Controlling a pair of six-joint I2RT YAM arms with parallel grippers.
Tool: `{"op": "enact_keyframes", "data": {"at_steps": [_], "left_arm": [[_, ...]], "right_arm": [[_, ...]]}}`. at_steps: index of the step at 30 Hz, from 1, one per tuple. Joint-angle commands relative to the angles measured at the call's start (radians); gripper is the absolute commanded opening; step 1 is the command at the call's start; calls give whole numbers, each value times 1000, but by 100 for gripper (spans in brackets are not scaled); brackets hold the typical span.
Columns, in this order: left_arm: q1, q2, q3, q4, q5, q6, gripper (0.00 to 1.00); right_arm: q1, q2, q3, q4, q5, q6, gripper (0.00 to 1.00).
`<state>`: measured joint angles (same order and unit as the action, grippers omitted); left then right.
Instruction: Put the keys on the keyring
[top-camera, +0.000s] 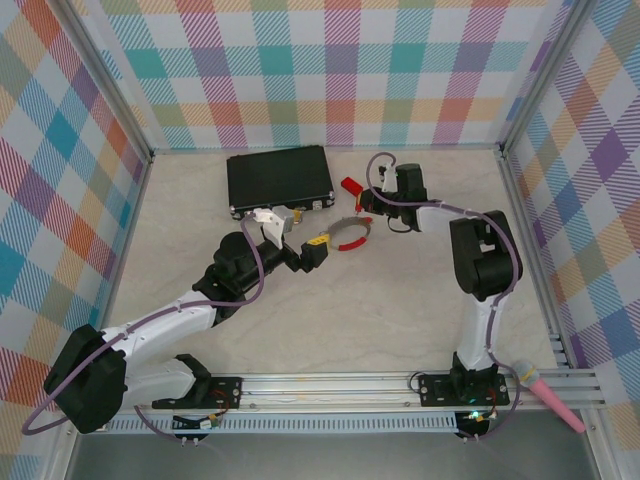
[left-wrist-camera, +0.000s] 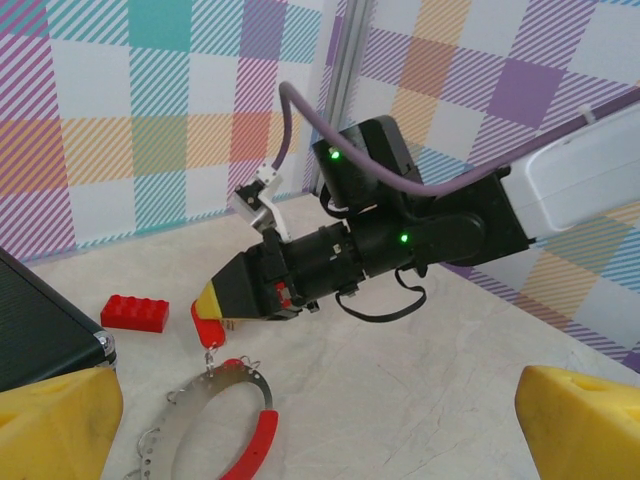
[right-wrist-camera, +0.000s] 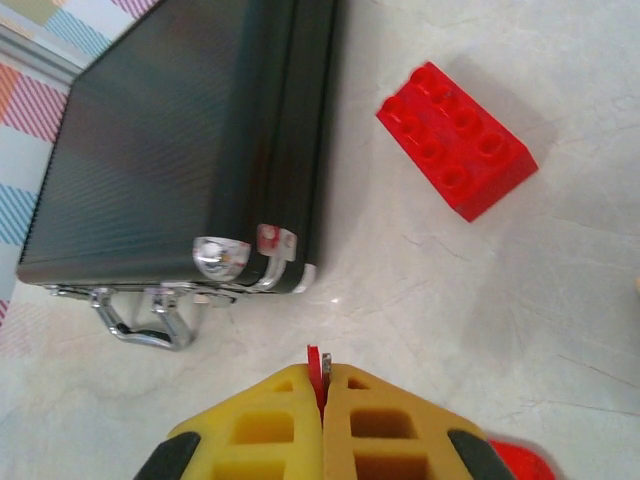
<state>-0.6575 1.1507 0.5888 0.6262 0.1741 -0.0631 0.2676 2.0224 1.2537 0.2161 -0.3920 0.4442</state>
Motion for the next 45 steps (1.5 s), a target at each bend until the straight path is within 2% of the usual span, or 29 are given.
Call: {"op": "enact_keyframes", "data": {"at_steps": [1, 7, 10, 15, 16, 18, 25, 31, 34, 37, 42, 44, 45], "left_arm": [[9, -3, -12, 0, 13, -3, 100], [9, -6, -12, -1, 16, -7, 100], [9, -10, -13, -4, 15, -7, 100], [9, -14, -14, -8, 15, -8, 100], [9, -15, -14, -8, 16, -9, 100], [9, -19, -14, -12, 19, -9, 100], [9, -29, -18, -20, 19, -10, 100], [9, -25, -21, -22, -18, -23, 100], [9, -29, -10, -67, -84, -33, 100], [11, -35, 10, -141, -201, -54, 100], [21, -47, 27, -255, -460, -93, 100], [27, -61, 20, -281, -550, -99, 100], [33, -69, 22, -304, -603, -101, 100]], "right_arm": [[-8, 38, 41, -11, 20, 2, 4], [-14, 87, 85, -35, 79, -4, 5], [-14, 95, 107, -52, 96, -16, 11], [-15, 99, 143, -89, 119, -51, 28], [-15, 98, 152, -99, 120, -57, 34], [-15, 83, 150, -103, 123, -60, 37], [-13, -56, 49, -71, 114, -60, 40], [-8, -271, -109, -50, 96, -51, 47], [-7, -398, -201, -54, 104, -58, 50], [-7, -522, -303, -54, 148, -70, 57], [-7, -712, -486, -29, 305, -128, 79], [-7, -774, -543, -23, 371, -153, 96], [-7, -805, -570, -24, 408, -168, 99]]}}
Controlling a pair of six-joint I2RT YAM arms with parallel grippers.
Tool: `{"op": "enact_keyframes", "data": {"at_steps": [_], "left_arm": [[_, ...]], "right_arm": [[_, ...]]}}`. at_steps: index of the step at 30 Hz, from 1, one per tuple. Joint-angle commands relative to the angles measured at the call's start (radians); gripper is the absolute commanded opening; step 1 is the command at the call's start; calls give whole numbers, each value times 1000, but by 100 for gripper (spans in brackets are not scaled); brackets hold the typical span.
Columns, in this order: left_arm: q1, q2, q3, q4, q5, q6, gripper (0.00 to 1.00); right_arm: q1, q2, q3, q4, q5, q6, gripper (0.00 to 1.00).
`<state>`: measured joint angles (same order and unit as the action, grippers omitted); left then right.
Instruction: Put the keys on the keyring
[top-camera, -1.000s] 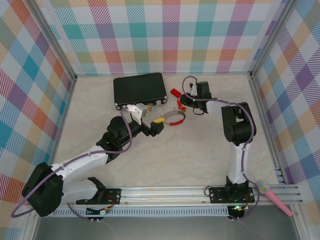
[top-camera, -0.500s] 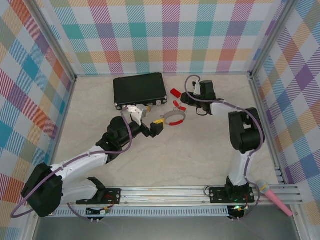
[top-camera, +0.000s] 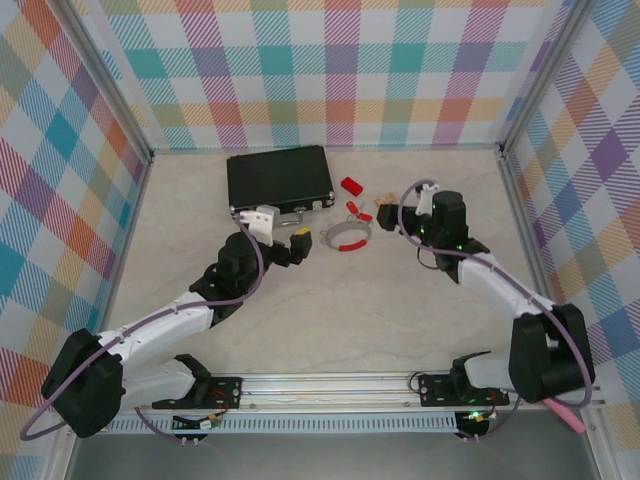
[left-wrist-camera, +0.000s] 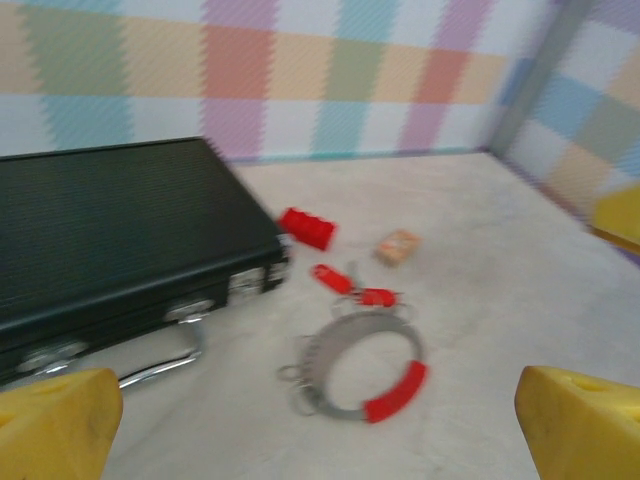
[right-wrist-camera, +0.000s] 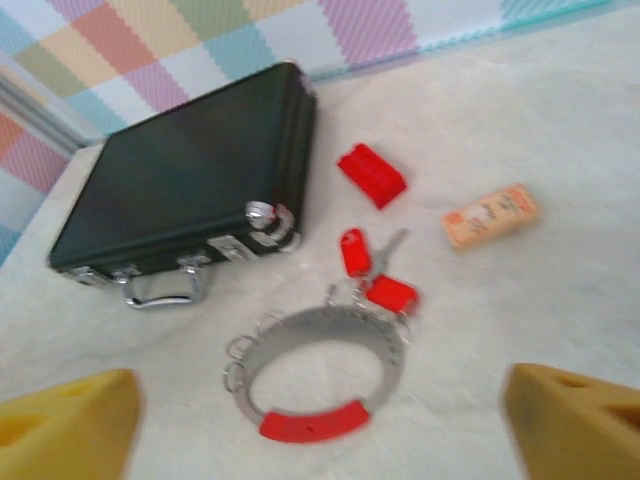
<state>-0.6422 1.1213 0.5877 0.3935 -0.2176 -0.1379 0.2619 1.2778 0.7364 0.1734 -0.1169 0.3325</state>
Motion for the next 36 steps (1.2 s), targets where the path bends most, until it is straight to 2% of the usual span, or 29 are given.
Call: {"op": "enact_keyframes", "data": {"at_steps": [1, 6, 11, 13, 15, 18, 20, 23, 25, 29, 31, 33, 34, 36], "left_arm": [[22, -43, 27, -95, -251, -20, 100], [106, -39, 51, -229, -417, 22, 100], [241, -14, -11, -178, -448, 77, 100], [291, 12, -33, -160, -448, 56, 100], [345, 43, -44, -140, -375, 53, 100], [383, 135, -74, -27, -404, 115, 100], [410, 205, -108, 88, -438, 96, 100], [451, 260, -204, 330, -355, 86, 100], [465, 279, -214, 378, -338, 115, 100], [515, 377, -279, 610, -210, 125, 100], [525, 374, -264, 552, -117, 133, 100], [529, 458, -277, 665, -48, 163, 100], [530, 486, -285, 730, -32, 175, 100], [538, 442, -250, 582, -6, 160, 100]], "right_arm": [[-1, -84, -73, 21, 167, -67, 99], [-2, -139, -156, 69, 376, -148, 99], [-3, -86, -161, 83, 578, -240, 99], [-7, -52, -194, 171, 612, -287, 99], [-8, -24, -248, 300, 613, -361, 99], [-31, 27, -325, 508, 614, -387, 99], [-54, 61, -334, 541, 581, -380, 99], [-89, 111, -335, 576, 501, -368, 99], [-102, 140, -359, 654, 482, -369, 99], [-154, 205, -402, 770, 329, -356, 99], [-180, 220, -429, 820, 297, -332, 99], [-198, 272, -468, 959, 302, -316, 99], [-199, 264, -474, 960, 300, -313, 99], [-204, 250, -462, 909, 249, -324, 99]]}}
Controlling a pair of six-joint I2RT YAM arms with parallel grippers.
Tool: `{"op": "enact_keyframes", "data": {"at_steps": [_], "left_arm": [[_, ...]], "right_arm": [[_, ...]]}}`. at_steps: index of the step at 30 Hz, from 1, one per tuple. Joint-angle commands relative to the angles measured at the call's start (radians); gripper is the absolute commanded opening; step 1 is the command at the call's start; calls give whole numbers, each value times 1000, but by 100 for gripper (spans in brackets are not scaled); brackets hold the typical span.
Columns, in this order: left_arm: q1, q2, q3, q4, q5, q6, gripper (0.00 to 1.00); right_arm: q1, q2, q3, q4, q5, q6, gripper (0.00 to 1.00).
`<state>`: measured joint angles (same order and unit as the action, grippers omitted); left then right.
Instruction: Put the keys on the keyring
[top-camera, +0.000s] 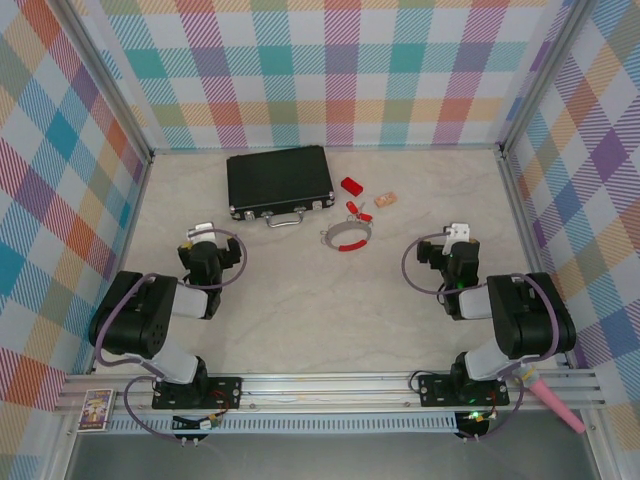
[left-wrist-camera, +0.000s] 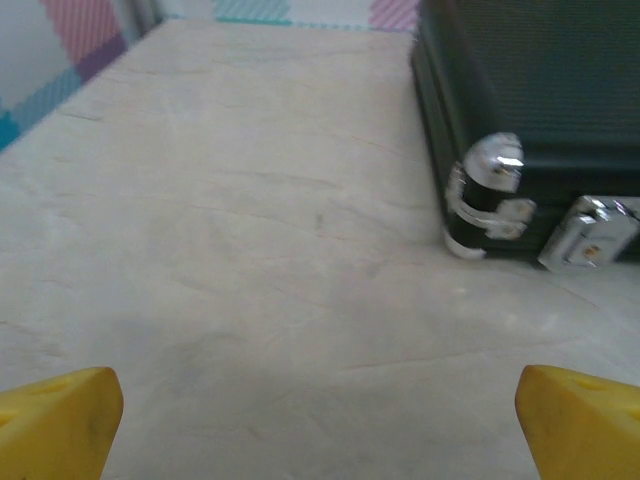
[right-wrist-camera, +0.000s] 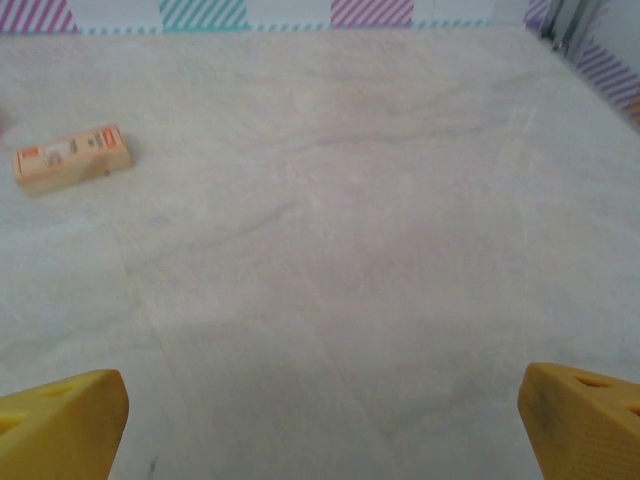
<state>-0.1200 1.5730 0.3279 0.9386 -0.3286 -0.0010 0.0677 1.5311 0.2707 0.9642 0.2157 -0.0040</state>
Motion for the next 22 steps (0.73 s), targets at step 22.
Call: {"op": "enact_keyframes", "data": {"at_steps": [22], "left_arm": [[18, 11, 65, -32, 134, 39, 100]], "right_arm": [[-37, 6, 121, -95, -87, 44, 99]]}}
